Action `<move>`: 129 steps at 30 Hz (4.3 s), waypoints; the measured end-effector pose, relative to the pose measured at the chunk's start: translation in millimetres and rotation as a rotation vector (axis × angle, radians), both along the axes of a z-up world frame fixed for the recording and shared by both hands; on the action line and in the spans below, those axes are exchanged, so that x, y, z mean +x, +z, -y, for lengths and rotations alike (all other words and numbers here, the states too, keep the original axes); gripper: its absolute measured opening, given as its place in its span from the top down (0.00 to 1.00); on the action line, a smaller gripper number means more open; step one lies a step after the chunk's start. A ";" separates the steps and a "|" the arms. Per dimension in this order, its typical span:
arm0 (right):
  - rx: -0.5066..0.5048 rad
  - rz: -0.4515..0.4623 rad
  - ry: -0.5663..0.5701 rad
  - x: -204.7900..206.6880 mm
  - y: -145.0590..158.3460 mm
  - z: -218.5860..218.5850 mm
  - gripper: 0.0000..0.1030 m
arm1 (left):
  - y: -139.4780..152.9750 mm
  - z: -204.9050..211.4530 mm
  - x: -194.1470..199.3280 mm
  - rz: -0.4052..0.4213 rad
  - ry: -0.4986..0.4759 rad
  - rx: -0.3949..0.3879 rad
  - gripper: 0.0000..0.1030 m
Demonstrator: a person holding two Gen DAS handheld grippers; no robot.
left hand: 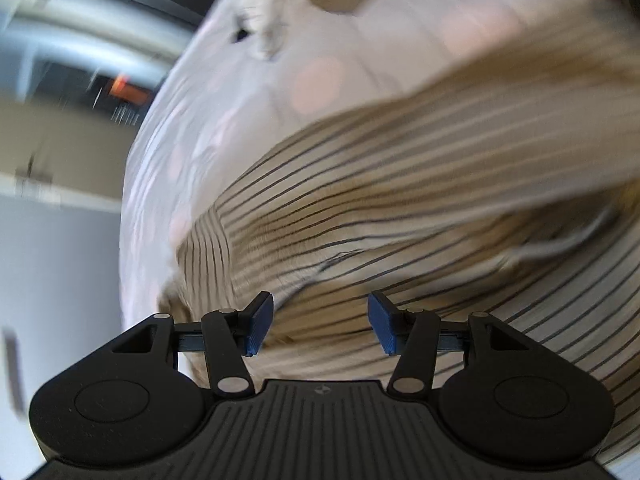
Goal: Fold clothes
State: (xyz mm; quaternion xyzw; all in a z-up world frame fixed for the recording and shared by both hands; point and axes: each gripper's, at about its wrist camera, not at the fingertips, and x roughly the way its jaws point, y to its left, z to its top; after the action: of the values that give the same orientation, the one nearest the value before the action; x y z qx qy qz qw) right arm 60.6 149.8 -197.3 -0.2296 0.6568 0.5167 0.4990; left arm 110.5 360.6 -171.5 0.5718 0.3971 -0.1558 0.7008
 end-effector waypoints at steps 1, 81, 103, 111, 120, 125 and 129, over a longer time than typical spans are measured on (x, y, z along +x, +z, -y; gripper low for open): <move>0.006 -0.012 -0.007 2.4 -1.3 0.9 0.99 | -7.5 -0.6 2.0 -0.007 -0.057 0.047 0.54; -0.057 0.172 -0.295 107.2 34.7 -22.7 0.80 | -12.9 2.3 -195.6 -0.128 1.660 -1.187 0.60; 0.500 0.177 -0.476 140.1 116.7 -16.0 0.93 | 88.3 -46.2 -225.7 0.531 1.312 -1.471 0.99; 0.515 0.238 -0.487 158.9 72.1 -57.3 0.91 | 45.0 -86.6 -188.8 0.547 1.372 -1.439 0.99; 0.523 0.204 -0.544 177.1 27.9 -64.2 0.77 | 15.1 -102.8 -186.0 0.530 1.459 -1.408 0.96; 0.586 0.268 -0.552 175.4 55.8 -38.4 0.59 | 41.5 -89.9 -204.3 0.626 1.446 -1.375 0.81; 0.545 0.370 -0.547 166.9 70.2 -17.6 0.59 | 54.0 -70.8 -216.8 0.609 1.435 -1.319 0.77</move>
State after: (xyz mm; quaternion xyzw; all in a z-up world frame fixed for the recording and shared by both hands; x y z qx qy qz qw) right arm 227.5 167.4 -127.2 0.0045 0.4324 0.4703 0.7693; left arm -106.3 431.4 -117.5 -0.2858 0.2860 0.2653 0.8753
